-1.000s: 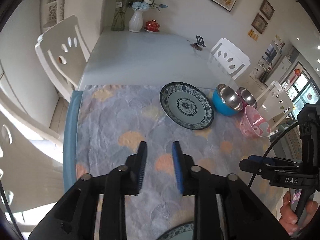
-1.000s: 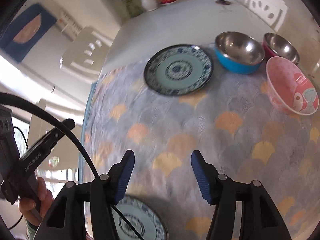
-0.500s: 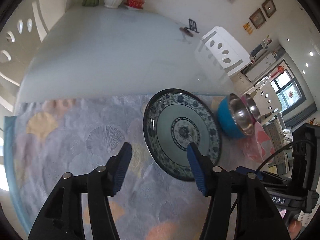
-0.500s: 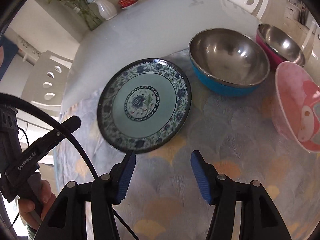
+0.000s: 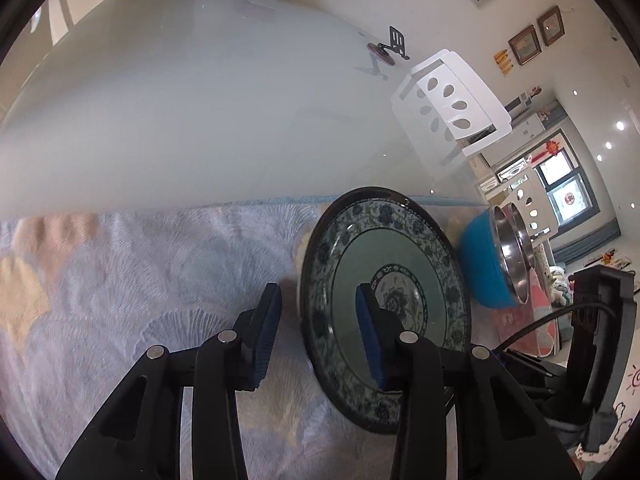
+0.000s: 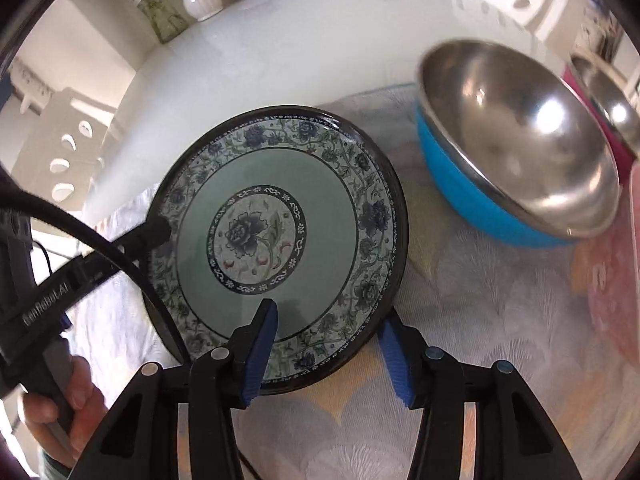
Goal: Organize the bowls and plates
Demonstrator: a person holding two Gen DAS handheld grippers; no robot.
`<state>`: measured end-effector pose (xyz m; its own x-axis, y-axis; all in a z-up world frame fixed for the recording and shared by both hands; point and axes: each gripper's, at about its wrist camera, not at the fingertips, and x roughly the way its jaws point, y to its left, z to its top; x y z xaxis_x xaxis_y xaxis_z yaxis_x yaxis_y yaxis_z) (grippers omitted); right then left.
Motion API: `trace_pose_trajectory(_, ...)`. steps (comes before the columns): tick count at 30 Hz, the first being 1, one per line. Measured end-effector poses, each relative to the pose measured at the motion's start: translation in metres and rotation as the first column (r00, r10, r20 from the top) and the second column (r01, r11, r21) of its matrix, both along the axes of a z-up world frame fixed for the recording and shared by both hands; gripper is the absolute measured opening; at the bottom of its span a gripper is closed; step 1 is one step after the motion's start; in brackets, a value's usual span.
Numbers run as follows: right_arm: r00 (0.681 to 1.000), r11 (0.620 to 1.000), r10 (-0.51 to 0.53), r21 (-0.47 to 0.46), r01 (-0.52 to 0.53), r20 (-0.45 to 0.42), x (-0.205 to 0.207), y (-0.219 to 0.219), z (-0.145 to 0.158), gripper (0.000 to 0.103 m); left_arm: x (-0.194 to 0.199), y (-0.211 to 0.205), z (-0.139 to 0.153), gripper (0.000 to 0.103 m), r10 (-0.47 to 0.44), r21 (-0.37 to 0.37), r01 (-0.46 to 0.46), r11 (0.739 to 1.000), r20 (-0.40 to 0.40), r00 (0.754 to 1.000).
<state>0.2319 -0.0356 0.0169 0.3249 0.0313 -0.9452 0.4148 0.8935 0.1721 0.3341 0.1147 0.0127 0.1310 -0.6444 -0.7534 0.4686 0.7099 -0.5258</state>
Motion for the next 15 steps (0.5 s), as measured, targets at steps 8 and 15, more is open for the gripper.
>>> trace_pose_trajectory(8, 0.998, 0.997, 0.066, -0.050, -0.066, 0.004, 0.003, 0.011, 0.003, 0.048, -0.006, 0.001, 0.004, 0.033, -0.006, 0.041, 0.004, 0.999, 0.039, 0.999)
trace_pose_trajectory(15, 0.989, 0.988, 0.148, -0.034, -0.148, 0.010, -0.026, 0.033, 0.025, 0.048, -0.035, 0.035, 0.019, 0.033, 0.059, 0.068, -0.062, 0.996, 0.041, 0.997)
